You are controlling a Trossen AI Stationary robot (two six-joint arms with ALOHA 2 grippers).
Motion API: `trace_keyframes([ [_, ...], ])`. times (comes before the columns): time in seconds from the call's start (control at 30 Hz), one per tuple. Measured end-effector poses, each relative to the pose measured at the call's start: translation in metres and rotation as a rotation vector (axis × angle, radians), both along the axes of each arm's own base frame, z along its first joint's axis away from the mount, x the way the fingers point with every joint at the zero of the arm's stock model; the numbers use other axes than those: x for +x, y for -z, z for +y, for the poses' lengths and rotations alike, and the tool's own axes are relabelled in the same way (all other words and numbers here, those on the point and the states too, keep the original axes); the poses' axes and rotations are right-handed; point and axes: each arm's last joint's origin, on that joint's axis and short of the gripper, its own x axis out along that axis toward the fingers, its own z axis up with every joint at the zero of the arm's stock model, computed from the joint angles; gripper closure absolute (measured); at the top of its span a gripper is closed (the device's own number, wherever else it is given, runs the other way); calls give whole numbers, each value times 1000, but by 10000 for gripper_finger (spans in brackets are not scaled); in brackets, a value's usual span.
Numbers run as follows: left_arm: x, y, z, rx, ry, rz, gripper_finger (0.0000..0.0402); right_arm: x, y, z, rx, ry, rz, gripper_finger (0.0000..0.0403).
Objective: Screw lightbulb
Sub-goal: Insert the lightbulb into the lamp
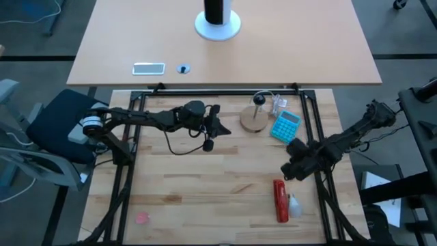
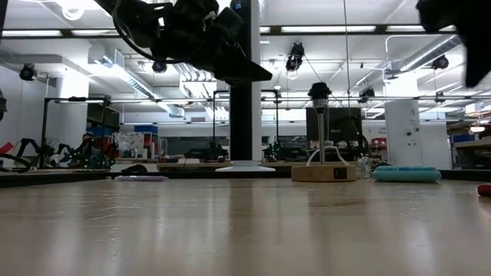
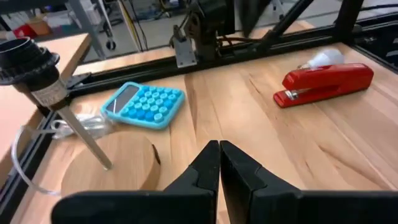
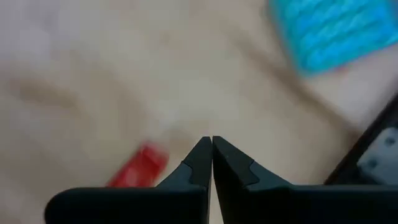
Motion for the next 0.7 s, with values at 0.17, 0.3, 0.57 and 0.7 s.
trace_keyframes([
  [0.17,2,5,0,1,6,16,398,-6,-7,40,382,-189,29,400],
  [0.3,2,5,-2,-20,46,10,398,-21,-16,80,723,-165,99,401],
  [0.57,4,4,-11,-41,77,2,398,-51,6,152,767,-91,259,402],
  [0.7,6,2,-17,-46,91,-13,398,-48,38,171,677,-108,399,402],
])
